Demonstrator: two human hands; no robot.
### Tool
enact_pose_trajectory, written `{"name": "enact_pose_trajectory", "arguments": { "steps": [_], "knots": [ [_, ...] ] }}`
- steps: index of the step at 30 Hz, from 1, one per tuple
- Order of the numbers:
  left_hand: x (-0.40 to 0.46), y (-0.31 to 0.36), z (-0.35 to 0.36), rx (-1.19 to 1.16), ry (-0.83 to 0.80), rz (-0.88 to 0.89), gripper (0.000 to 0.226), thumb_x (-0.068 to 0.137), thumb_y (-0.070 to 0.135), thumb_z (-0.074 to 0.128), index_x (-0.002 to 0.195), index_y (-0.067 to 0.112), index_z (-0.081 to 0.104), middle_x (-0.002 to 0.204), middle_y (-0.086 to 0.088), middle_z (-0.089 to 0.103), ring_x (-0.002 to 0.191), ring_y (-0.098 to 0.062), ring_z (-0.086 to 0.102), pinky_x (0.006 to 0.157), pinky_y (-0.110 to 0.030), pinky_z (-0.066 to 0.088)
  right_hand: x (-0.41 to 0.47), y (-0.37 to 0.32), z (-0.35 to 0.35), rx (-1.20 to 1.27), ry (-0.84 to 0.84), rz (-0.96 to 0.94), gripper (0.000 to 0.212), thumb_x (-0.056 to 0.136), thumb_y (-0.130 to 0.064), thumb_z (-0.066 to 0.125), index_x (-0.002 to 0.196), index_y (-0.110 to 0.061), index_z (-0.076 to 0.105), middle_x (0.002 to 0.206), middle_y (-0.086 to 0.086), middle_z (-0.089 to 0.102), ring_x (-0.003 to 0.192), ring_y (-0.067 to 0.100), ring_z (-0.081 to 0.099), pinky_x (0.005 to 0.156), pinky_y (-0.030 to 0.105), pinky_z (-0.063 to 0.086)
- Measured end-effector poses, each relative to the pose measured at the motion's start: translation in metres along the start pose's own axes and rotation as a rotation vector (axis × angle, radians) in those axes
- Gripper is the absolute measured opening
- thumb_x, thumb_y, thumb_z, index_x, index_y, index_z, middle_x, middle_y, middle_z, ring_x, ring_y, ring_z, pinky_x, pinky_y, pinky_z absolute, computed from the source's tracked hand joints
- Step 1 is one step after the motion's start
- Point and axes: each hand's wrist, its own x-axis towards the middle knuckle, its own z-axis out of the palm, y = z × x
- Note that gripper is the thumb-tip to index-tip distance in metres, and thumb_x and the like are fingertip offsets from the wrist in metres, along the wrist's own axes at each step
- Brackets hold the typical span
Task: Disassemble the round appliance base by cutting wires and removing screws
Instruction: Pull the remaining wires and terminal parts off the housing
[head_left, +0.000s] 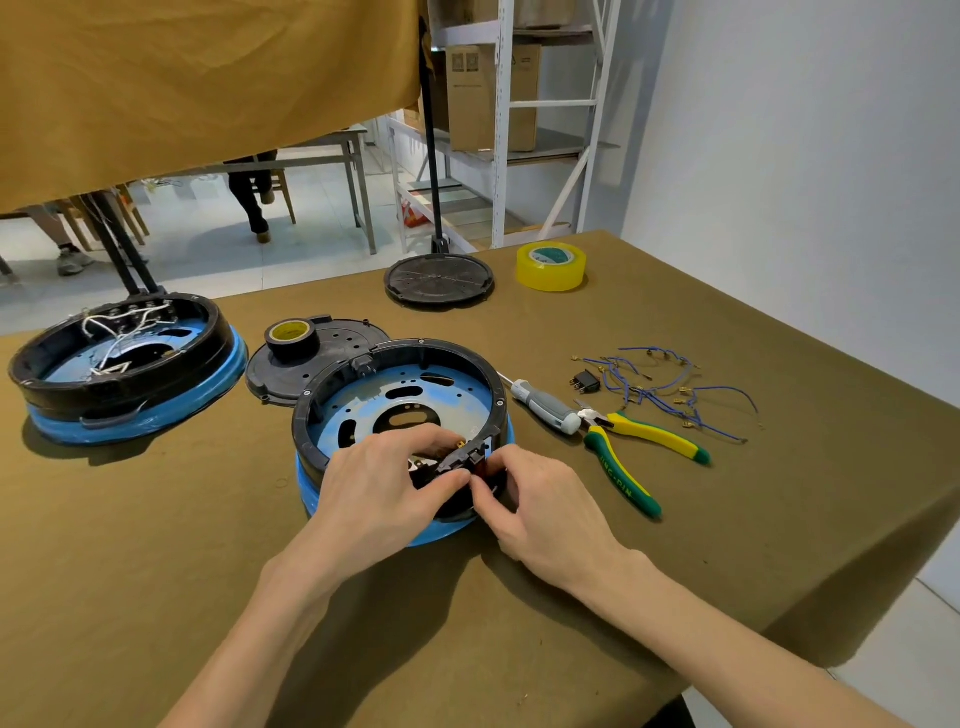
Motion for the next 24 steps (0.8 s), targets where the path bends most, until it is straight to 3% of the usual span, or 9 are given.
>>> {"name": "enact_pose_trajectory", "arguments": {
  "steps": [4, 7, 11, 17, 24],
  "knots": [
    [0.002, -0.001, 0.0, -0.017, -0.032, 0.003, 0.039, 0.087, 0.066, 0.055, 0.119, 0.047, 0.065, 0.086, 0.049, 0.052, 0.087, 0.024, 0.051, 0.074, -0.014, 0.044, 0.01, -0.004, -0.011, -0.07, -0.062, -0.066, 0.015, 0.102, -0.04, 0.055, 0.09, -0.033, 0.049, 0.069, -0.022, 0.042, 0.063, -0.003, 0.048, 0.053, 0.013, 0.032],
    [0.001, 0.002, 0.0, 0.018, -0.025, 0.02, 0.043, 0.086, 0.068, 0.048, 0.12, 0.047, 0.065, 0.088, 0.043, 0.056, 0.087, 0.013, 0.057, 0.069, -0.013, 0.046, 0.016, -0.003, -0.018, -0.05, -0.076, -0.158, 0.019, 0.101, -0.033, 0.057, 0.085, -0.03, 0.048, 0.071, -0.018, 0.045, 0.062, 0.001, 0.046, 0.055, 0.014, 0.034],
    [-0.001, 0.003, 0.0, 0.038, -0.013, 0.048, 0.037, 0.09, 0.062, 0.051, 0.121, 0.046, 0.064, 0.09, 0.038, 0.057, 0.086, 0.01, 0.057, 0.064, -0.016, 0.049, 0.019, 0.003, -0.011, 0.082, 0.009, -0.194, 0.022, 0.095, -0.023, 0.065, 0.077, -0.021, 0.053, 0.069, -0.012, 0.046, 0.059, 0.007, 0.042, 0.055, 0.018, 0.036],
    [-0.003, 0.003, -0.003, 0.038, -0.032, 0.073, 0.038, 0.091, 0.061, 0.048, 0.123, 0.045, 0.062, 0.101, 0.028, 0.07, 0.088, 0.003, 0.065, 0.068, -0.026, 0.056, 0.022, 0.009, -0.004, 0.156, 0.085, -0.225, 0.024, 0.093, -0.025, 0.064, 0.077, -0.029, 0.046, 0.068, -0.021, 0.038, 0.059, -0.005, 0.043, 0.057, 0.009, 0.034],
    [-0.004, 0.002, 0.0, 0.098, -0.016, 0.097, 0.039, 0.093, 0.061, 0.042, 0.121, 0.042, 0.062, 0.098, 0.026, 0.07, 0.08, 0.005, 0.059, 0.06, -0.009, 0.037, 0.024, 0.016, 0.002, 0.195, 0.082, -0.207, 0.022, 0.093, -0.024, 0.067, 0.076, -0.024, 0.053, 0.068, -0.016, 0.044, 0.06, -0.001, 0.044, 0.058, 0.013, 0.036]
  ]
}}
